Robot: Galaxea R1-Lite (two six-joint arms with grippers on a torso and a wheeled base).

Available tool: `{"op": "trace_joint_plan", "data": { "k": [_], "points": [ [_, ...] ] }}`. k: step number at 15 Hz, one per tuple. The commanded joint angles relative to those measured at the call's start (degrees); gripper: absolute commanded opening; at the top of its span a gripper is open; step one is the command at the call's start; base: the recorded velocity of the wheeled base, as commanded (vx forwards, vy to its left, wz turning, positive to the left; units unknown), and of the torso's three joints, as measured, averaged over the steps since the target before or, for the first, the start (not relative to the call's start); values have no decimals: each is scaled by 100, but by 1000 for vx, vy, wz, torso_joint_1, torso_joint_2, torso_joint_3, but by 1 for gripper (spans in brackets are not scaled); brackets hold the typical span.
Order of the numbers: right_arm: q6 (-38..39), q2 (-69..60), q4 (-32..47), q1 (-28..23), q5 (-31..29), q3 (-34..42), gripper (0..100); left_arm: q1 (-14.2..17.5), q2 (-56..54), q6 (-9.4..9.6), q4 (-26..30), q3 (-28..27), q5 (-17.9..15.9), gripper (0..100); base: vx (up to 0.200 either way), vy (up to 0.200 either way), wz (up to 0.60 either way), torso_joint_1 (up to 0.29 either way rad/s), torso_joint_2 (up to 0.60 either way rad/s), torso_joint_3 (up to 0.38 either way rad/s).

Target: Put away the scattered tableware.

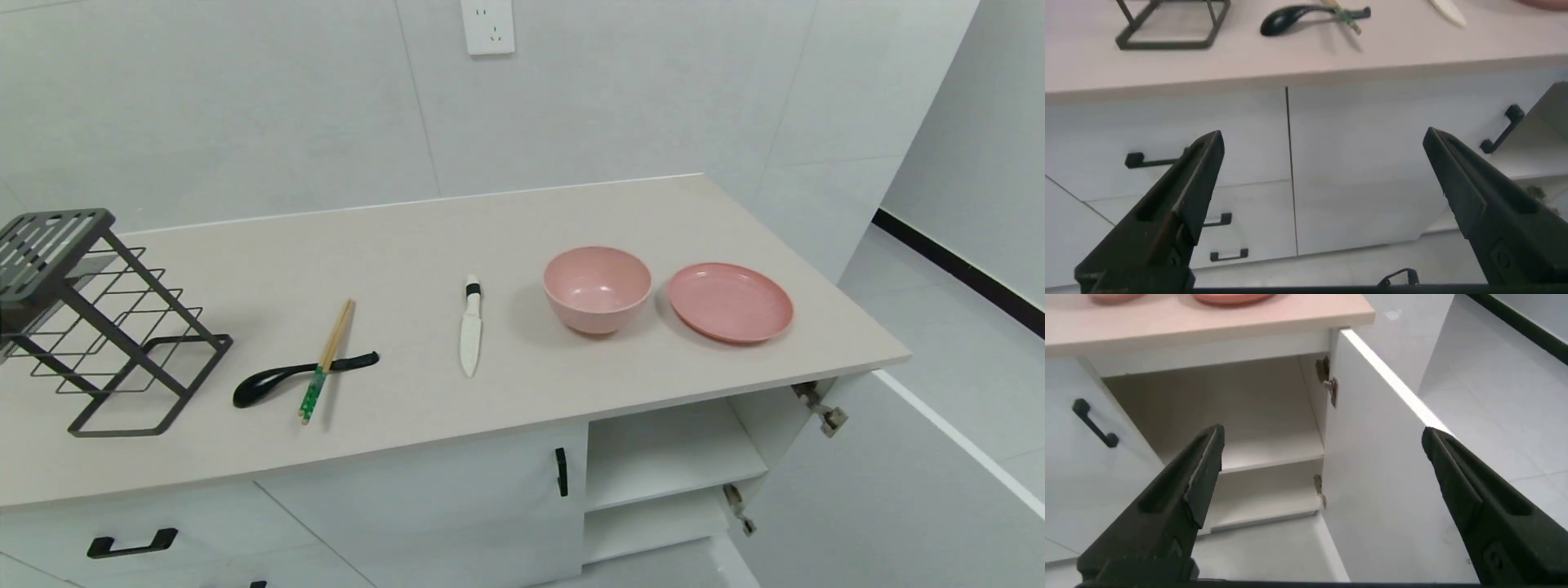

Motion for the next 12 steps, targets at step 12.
{"op": "trace_joint_plan", "data": {
  "k": [12],
  "points": [
    [0, 0, 3, 1, 11, -1, 100, 2, 7, -19, 1, 0, -3, 100, 50, -50, 0, 179, -341, -166]
  ]
}}
